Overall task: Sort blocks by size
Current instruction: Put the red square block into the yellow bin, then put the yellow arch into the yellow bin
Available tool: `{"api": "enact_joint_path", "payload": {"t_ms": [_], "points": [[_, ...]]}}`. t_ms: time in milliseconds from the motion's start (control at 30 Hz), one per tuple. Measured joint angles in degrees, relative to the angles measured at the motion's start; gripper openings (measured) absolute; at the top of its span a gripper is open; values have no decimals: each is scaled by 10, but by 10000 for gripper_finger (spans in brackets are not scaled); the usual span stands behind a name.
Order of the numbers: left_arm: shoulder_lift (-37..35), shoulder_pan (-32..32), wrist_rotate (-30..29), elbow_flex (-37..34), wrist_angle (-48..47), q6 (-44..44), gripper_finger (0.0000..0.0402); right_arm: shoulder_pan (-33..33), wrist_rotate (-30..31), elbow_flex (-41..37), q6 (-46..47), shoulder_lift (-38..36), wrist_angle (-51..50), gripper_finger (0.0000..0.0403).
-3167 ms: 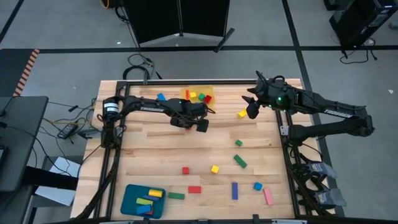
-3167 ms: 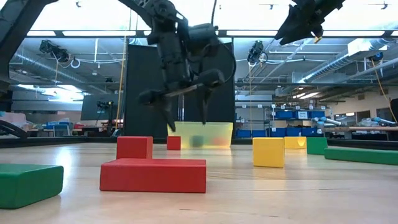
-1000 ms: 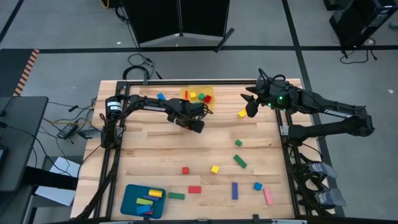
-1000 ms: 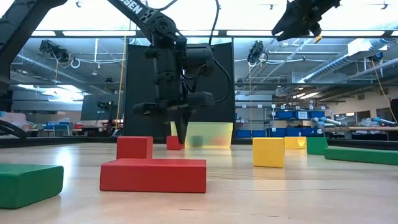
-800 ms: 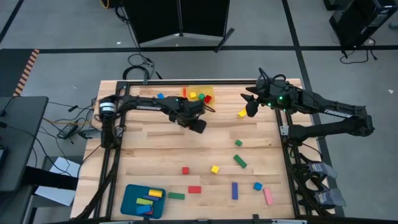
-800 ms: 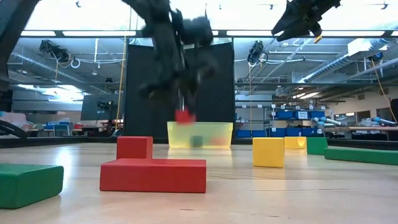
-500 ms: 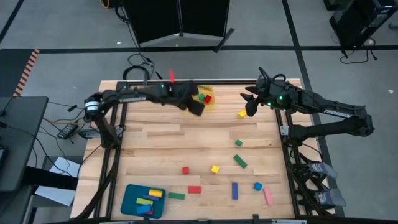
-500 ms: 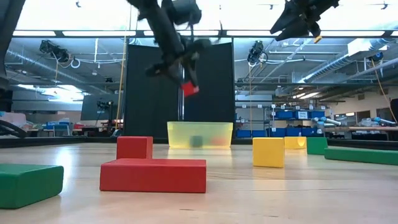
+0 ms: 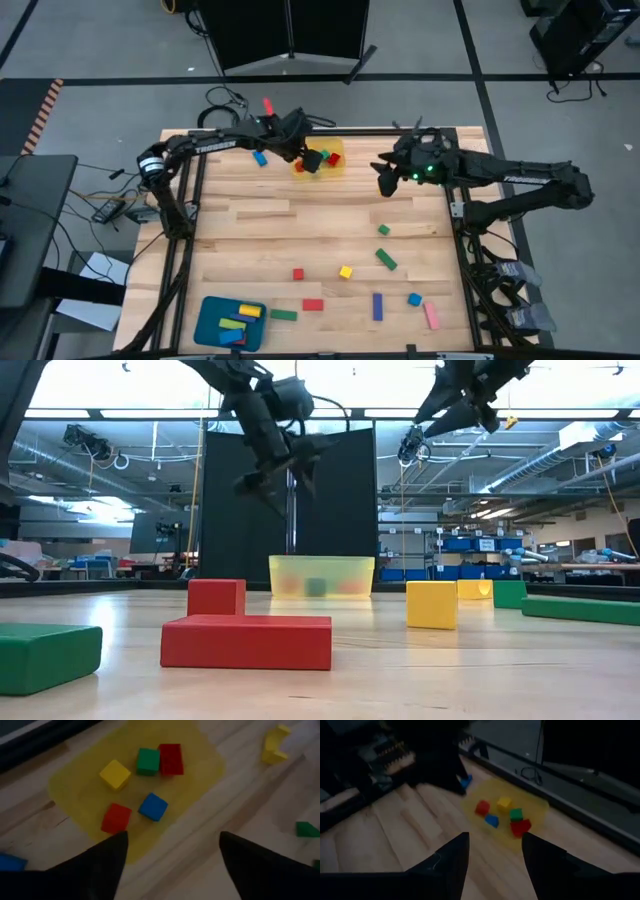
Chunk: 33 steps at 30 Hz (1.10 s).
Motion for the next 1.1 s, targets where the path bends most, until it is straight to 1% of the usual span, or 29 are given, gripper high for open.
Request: {"api": "enact_joint_path", "payload": {"t_ms": [67, 167, 233, 300, 367, 400, 500, 633, 733, 833, 933, 1100], "points": [[-17, 1, 2, 0, -8, 10, 342, 6, 10, 0, 37, 14, -28, 194], [-56, 1, 3, 0, -11, 15, 349, 4, 27, 0, 158, 34, -120, 194], [-84, 1, 3, 0, -10, 15, 347, -6, 27, 0, 263, 49, -207, 194], [-107, 1, -1, 0, -10, 15, 342, -11, 28, 0, 346, 65, -290, 195], [-128, 3, -10, 0, -6, 19, 337, -17, 27, 0, 410, 81, -341, 198], [-138, 5, -10, 0, -6, 26, 334, -20, 22, 0, 430, 87, -348, 202], [-155, 8, -13, 0, -7, 29, 326, -37, -3, 0, 447, 112, -330, 221], [-161, 9, -11, 0, -9, 29, 319, -71, -37, 0, 446, 163, -289, 258], [-161, 9, 6, 0, -16, 29, 316, -100, -38, 0, 425, 205, -270, 287], [-161, 4, 22, 0, -32, 29, 314, -127, -48, 0, 391, 237, -253, 308], [-163, -4, 25, 0, -49, 41, 314, -151, -61, 0, 363, 259, -237, 311], [-179, -11, 18, -1, -64, 43, 314, -193, -77, 0, 353, 281, -229, 295]]}}
